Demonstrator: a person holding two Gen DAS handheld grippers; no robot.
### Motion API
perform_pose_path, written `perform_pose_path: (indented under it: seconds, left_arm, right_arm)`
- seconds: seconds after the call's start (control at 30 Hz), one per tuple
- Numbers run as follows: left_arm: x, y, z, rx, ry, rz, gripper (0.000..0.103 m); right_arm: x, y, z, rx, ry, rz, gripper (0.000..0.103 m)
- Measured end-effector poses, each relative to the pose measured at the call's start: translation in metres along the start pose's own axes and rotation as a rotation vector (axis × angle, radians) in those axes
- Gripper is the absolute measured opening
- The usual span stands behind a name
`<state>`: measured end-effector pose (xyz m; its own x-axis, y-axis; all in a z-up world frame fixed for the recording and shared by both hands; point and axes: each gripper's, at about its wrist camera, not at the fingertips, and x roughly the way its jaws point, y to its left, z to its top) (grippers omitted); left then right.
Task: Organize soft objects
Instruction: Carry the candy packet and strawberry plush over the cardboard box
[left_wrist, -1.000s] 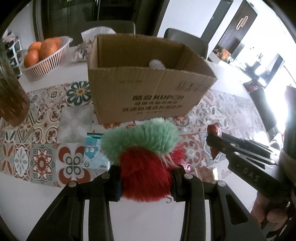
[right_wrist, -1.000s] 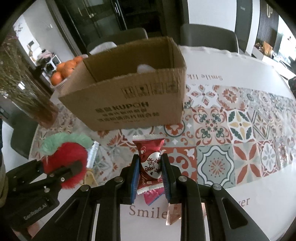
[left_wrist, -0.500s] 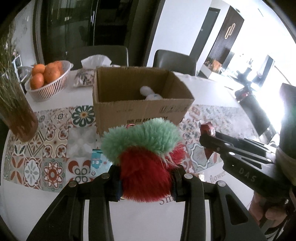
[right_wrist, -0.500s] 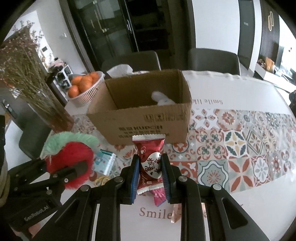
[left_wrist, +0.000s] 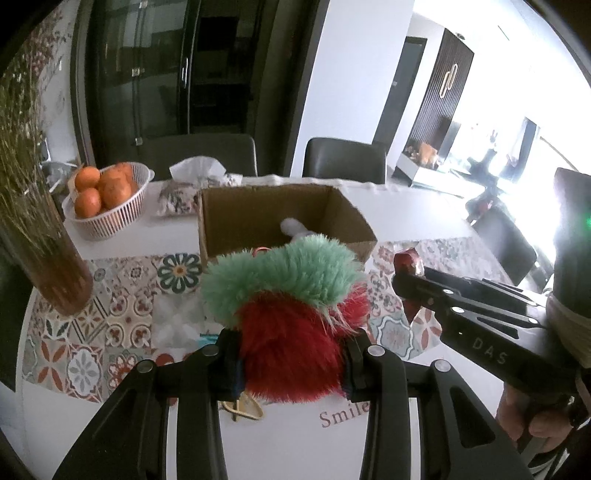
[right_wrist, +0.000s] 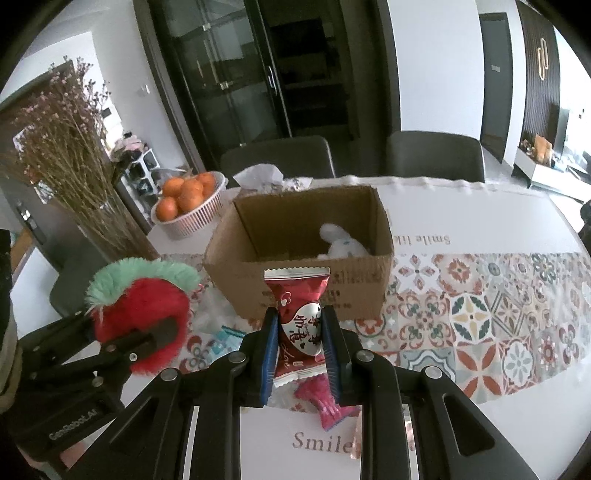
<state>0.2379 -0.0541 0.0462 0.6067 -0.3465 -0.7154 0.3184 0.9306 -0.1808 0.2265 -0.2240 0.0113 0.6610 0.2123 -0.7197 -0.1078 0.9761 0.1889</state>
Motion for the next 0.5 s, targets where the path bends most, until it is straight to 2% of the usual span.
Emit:
perform_pose_path:
  seconds: [0.5]
  left_arm:
    - [-0.001,0.006,0.030,0.016,-0.068,0.019,0.037]
  right_arm:
    - [-0.004,0.007,0.033,-0.033,-0.082,0.000,0.024]
